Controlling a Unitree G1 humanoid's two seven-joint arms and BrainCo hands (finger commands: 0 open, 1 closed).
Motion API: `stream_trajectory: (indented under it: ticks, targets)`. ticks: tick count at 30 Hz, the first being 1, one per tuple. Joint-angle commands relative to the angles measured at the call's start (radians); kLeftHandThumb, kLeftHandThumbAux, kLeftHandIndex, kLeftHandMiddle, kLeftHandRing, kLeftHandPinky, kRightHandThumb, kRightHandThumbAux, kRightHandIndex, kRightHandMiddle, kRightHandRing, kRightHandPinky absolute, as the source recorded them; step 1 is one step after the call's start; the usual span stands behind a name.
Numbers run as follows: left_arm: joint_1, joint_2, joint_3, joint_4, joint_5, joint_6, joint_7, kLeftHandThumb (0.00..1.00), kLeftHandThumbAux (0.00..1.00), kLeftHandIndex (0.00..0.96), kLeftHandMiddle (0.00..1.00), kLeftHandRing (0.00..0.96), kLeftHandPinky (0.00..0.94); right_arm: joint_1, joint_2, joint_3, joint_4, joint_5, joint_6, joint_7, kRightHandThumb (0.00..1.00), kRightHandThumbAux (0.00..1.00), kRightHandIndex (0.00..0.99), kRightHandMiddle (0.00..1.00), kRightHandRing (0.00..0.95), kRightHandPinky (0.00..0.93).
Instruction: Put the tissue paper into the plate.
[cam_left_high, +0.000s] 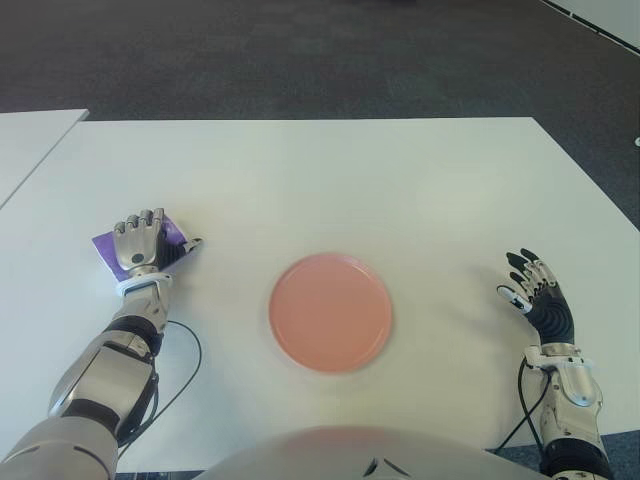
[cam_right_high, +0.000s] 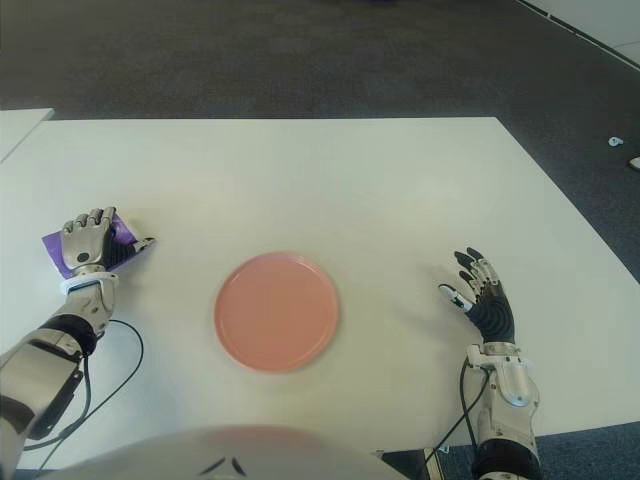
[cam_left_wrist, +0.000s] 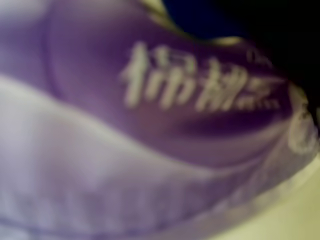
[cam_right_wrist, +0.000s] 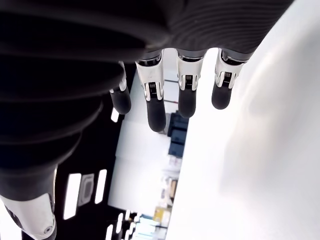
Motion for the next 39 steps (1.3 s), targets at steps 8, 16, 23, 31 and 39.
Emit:
stream_trajectory:
  ticks: [8,16,23,31,39]
  targets:
    - [0.161,-0.119,-0.065,0.093,0.019,-0.028,-0.025,0.949,0.652,0.42,0.477,0.489,0.702,-0.024,0.022,-0.013,0.033,0.037,0.036,0.018,0.245,0.646,0.111,0.216,0.119,0.0]
    - [0.15,-0.121,-0.069,0.091,0.013,-0.036,-0.002,0.942,0.659,0.368,0.476,0.528,0.764,-0.041,0.026,-0.021,0.055,0.053,0.056,0.034,0.28,0.665,0.131,0.241,0.138,0.0]
    - [0.135,-0.121,-0.069,0.085,0.005,-0.043,0.004,0.863,0.668,0.387,0.526,0.775,0.795,-0.049,0.031,-0.025,0.063,0.058,0.069,0.044,0.311,0.673,0.139,0.257,0.152,0.0]
    - [0.116,-0.113,-0.069,0.069,0.005,-0.05,0.027,0.852,0.669,0.393,0.539,0.822,0.822,-0.06,0.033,-0.022,0.074,0.04,0.075,0.037,0.312,0.706,0.142,0.268,0.163,0.0]
    - [0.078,-0.097,-0.074,0.046,0.009,-0.057,0.04,0.853,0.667,0.397,0.549,0.838,0.844,-0.062,0.034,-0.013,0.081,0.004,0.068,0.003,0.251,0.751,0.143,0.254,0.159,0.031]
